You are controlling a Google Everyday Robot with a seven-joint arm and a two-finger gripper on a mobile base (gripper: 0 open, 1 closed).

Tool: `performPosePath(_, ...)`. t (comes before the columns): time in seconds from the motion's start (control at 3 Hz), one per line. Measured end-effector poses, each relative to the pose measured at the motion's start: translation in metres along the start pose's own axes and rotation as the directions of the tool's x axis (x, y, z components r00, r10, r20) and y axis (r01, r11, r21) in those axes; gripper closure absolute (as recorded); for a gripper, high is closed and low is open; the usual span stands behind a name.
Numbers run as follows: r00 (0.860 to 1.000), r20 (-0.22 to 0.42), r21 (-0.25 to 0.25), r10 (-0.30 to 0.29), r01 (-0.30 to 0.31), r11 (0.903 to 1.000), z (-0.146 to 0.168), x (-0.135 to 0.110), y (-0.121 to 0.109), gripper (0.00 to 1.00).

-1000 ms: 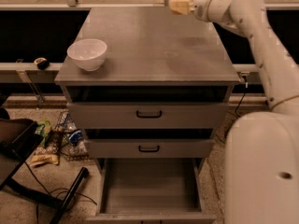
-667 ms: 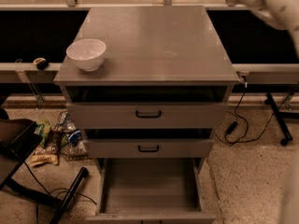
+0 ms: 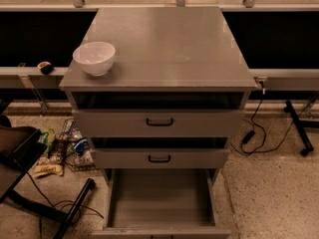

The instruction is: Place orange into bottom drawer

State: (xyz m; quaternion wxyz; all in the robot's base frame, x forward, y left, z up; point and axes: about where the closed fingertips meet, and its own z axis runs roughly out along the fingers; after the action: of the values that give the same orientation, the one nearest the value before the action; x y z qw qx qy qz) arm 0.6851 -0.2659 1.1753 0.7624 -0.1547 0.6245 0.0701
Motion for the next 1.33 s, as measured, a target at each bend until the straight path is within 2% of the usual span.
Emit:
performPosePath(0.33,0.979,-0.185,-0.018,0.085,-0.089,0.9958,-0.065,0.076,0.008,1.00)
performPosePath(0.67,0.913,-0.376,-0.039,0.157,-0.185,0.9820,-0.110,0.188,0.035,1.00)
performPosePath(1.0,0.816,-0.535,-0.052,0.219,-0.290,0.9555,-0.149,0.297,0.073,1.00)
performPosePath(1.33,0.740,-0.620,-0.059,0.261,-0.376,0.9245,-0.170,0.369,0.100,1.00)
